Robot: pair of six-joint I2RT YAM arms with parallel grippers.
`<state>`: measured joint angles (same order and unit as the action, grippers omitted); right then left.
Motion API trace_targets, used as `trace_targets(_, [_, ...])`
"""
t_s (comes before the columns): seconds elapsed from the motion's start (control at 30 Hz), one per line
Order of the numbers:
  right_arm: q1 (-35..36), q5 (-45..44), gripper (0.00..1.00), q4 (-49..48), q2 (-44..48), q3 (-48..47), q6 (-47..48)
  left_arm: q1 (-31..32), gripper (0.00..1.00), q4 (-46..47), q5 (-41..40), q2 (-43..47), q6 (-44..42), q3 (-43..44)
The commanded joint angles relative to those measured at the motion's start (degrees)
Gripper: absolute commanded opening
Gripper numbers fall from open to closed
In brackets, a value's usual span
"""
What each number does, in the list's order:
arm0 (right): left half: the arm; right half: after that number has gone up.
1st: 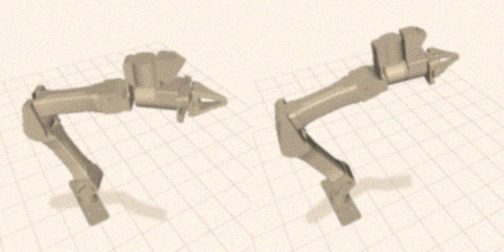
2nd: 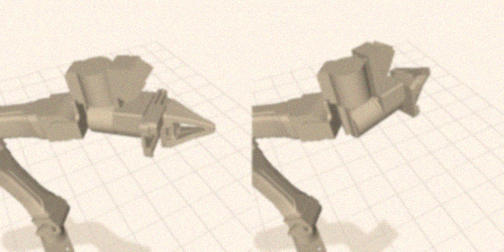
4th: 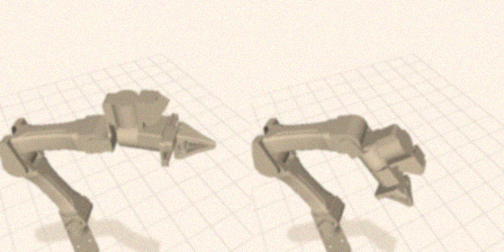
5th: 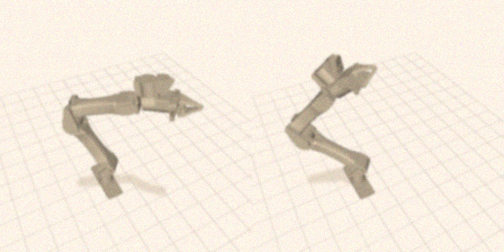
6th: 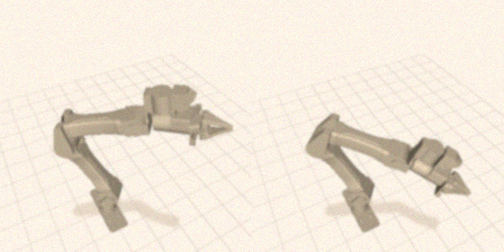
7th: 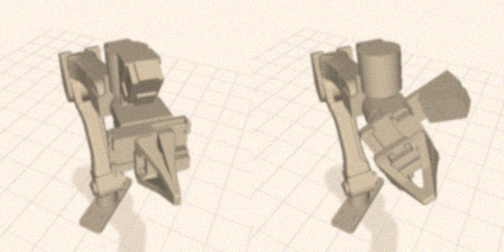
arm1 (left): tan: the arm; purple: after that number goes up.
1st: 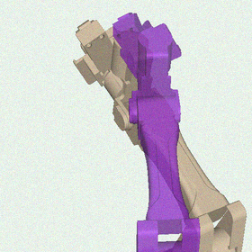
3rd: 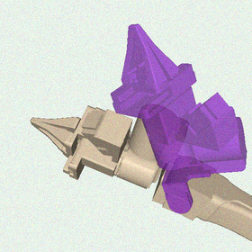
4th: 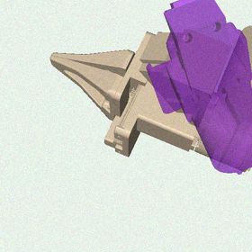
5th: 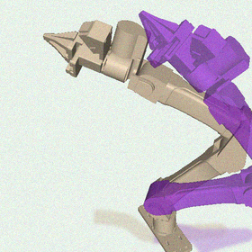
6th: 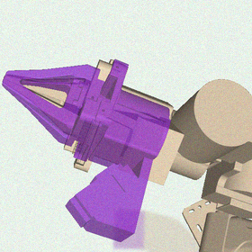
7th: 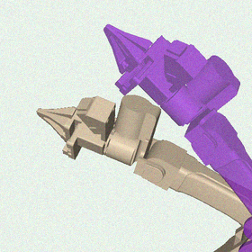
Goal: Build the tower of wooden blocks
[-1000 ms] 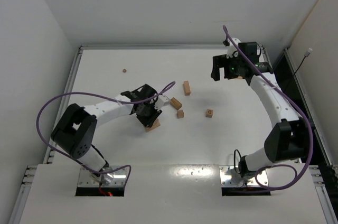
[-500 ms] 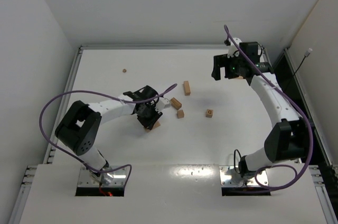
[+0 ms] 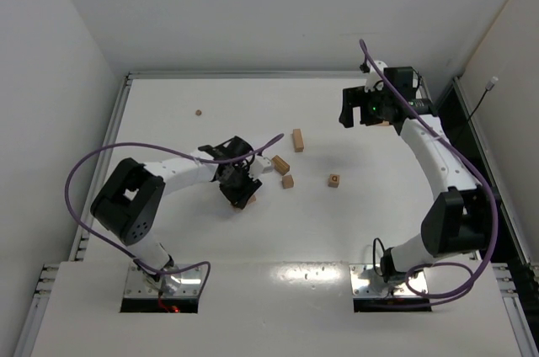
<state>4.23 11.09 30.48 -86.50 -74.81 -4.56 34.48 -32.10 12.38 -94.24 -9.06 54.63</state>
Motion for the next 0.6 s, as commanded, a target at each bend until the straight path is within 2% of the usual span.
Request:
trace_targets(0.0, [-0.27, 1.48, 0.92, -1.83, -0.34, -0.43, -0.45, 0.50, 0.42, -0.33, 1.50, -0.77, -0.78, 1.09])
trace_targets(0.07, [-0.27, 1.48, 0.92, -1.83, -0.34, -0.96, -0.45, 0.50, 0.50, -0.33, 1.50, -0.77, -0.78, 1.09])
trace_targets(0.17, [-0.27, 1.48, 0.92, -1.83, -0.34, -0.96, -0.45, 0.50, 0.54, -0.33, 1.50, -0.77, -0.78, 1.09])
trace_targets(0.57, [-0.27, 1.48, 0.92, -1.83, -0.34, -0.34, -0.45, 1.03, 0.54, -0.33, 2.03, -3.58, -1.31, 1.62])
